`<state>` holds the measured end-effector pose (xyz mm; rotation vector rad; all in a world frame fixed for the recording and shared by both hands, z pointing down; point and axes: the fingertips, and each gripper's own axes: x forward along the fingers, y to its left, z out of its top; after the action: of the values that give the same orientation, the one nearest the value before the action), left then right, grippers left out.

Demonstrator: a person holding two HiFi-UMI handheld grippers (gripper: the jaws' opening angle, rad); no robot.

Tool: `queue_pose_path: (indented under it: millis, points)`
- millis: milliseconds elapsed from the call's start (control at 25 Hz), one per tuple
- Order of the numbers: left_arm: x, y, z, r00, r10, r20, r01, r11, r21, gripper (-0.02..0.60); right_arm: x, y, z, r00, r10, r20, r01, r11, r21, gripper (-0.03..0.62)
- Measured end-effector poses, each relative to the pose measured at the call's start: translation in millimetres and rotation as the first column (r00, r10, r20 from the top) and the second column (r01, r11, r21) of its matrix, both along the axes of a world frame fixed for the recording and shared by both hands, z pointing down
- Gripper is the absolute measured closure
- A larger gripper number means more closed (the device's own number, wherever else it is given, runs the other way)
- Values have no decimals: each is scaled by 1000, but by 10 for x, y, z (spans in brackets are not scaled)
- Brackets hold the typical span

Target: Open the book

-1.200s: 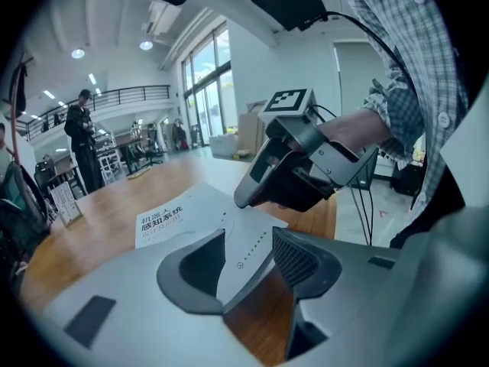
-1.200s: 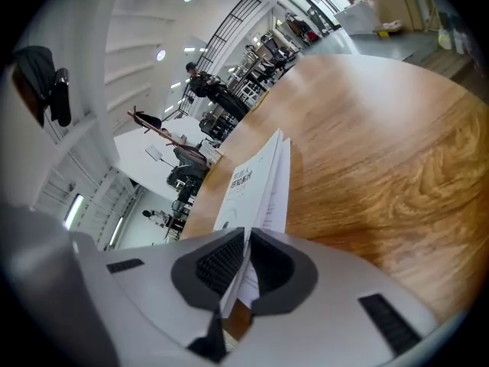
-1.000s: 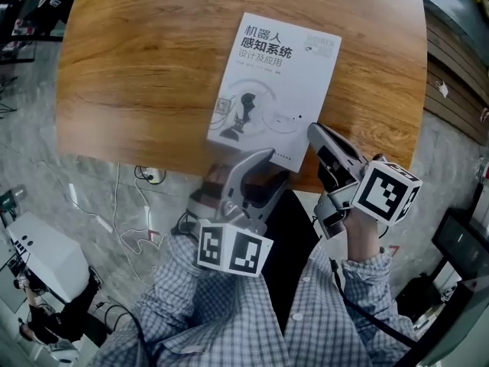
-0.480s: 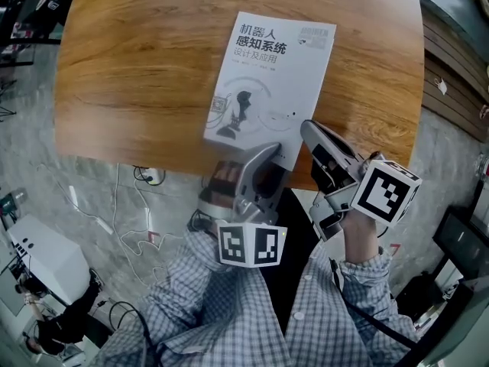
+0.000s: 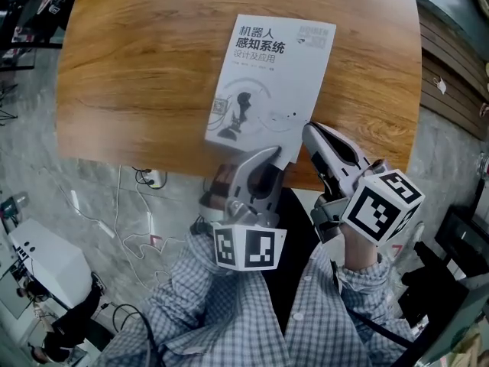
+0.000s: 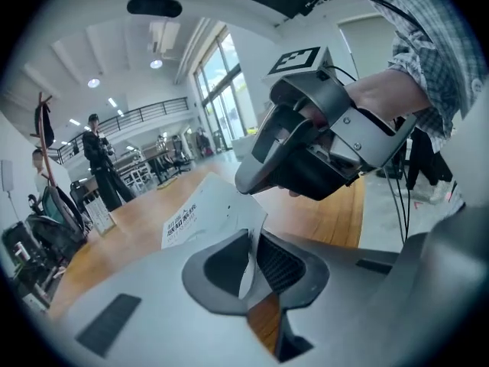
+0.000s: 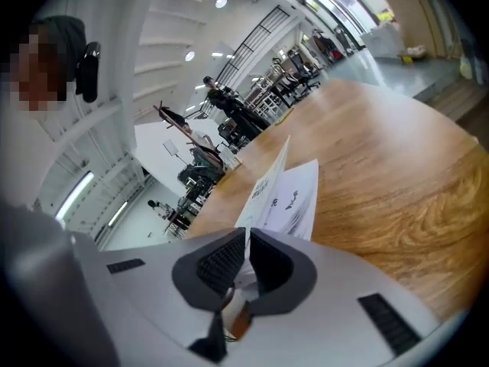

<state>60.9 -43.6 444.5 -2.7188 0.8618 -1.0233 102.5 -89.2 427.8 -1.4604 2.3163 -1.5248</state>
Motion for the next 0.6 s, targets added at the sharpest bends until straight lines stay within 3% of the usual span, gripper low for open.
queue_pose_path:
  millis: [240, 440, 600]
  points:
    - [-37, -76, -130, 997, -41, -58, 40, 999, -22, 548, 174, 58, -199, 969, 17, -248, 12, 993, 114, 569]
    - [-132, -176, -296, 978, -118, -171, 106, 991, -79, 551, -8, 150, 82, 971, -46, -233, 65, 995, 74, 569]
    - [-240, -292, -479, 963, -138, -233, 112, 987, -119, 551, -190, 167, 355, 943, -108, -314, 125, 992, 35, 569]
